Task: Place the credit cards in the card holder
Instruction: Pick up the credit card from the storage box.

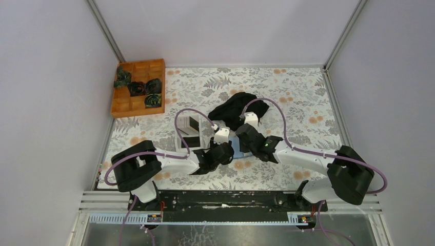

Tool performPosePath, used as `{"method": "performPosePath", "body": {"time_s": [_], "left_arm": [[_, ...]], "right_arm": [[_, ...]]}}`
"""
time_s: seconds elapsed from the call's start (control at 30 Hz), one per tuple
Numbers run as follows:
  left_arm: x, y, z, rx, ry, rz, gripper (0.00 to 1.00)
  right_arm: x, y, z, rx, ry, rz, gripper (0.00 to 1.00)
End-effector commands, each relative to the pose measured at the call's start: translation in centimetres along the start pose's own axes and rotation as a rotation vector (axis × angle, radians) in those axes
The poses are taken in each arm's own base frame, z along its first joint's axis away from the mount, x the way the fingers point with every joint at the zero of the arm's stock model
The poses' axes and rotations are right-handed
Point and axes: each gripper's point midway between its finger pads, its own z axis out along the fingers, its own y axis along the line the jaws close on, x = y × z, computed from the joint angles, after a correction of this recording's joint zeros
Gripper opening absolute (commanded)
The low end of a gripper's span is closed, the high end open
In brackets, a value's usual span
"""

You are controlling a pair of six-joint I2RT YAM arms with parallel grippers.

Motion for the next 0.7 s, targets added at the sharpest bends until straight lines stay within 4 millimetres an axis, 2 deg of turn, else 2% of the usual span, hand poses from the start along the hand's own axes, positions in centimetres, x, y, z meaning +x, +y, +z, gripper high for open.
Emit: {"method": "performPosePath", "body": {"time_s": [0.0, 0.13, 0.3, 0.4, 0.67], "left_arm": [[0.5, 0.0, -0.1, 0.005, 0.000, -0.004, 0.51], [0.6, 0.1, -0.2, 0.004, 0.001, -0.009, 0.51], [0.5, 0.4, -0.4, 0.000, -0.006, -0.012, 0.51], [0.3, 0.4, -0.5, 0.002, -0.012, -0.016, 0.51], [-0.4, 0.9, -1.4, -0.007, -0.031, -0.029, 0.51]], "right_arm": [[-0.4, 3.6, 0.4, -0.120, 0.003, 0.049, 0.30], [0.2, 3.9, 1.0, -0.112, 0.018, 0.046, 0.31], [-0.6, 3.6, 0.4, -0.106, -0.014, 0.058, 0.34], [-0.6, 4.2, 0.3, -0.137, -0.015, 0.064, 0.33], [1.4, 4.8, 2.1, -0.148, 0.045, 0.067, 0.31]]}}
